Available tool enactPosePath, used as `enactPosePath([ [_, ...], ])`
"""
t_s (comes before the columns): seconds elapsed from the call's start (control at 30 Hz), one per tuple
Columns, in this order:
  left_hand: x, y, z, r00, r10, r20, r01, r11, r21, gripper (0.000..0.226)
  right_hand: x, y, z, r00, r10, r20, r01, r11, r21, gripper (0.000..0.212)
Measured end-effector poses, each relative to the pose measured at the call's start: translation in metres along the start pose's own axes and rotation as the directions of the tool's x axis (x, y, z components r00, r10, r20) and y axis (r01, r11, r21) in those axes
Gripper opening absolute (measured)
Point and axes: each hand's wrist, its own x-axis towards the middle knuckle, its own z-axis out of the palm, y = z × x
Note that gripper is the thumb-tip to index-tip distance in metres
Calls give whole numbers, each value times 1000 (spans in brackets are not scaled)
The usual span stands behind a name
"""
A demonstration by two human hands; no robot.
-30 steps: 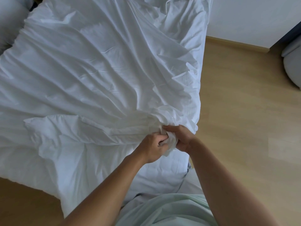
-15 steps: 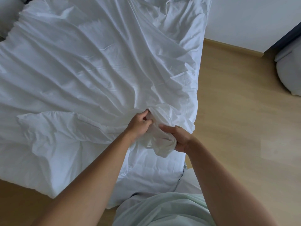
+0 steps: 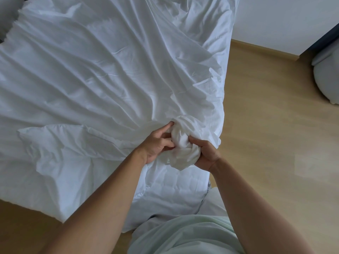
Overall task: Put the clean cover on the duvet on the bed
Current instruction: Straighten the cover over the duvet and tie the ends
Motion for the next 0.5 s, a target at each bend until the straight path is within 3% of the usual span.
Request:
enactPosePath([
  [0.1,2,-8,5,987,64,-150,-27,971,236,59,3,3,2,1000,-24,9,24,1000,8,46],
  [0.2,4,-6,4,949,162,-269,-73,947,312,33,6,-2,4,999,-34,-26,34,999,-17,46],
  [0.33,8,9,-2,938,207,-277,-91,920,380,26,9,-4,0,978,-70,-198,36,984,-172,54],
  [0.43,16,21,-4,925,225,-307,-110,930,351,24,7,-1,-7,975,-62,-213,-2,958,-288,62],
  [0.5,22,25,-4,904,257,-340,-119,918,377,21,4,2,-13,989,-11,-147,-30,961,-275,71],
])
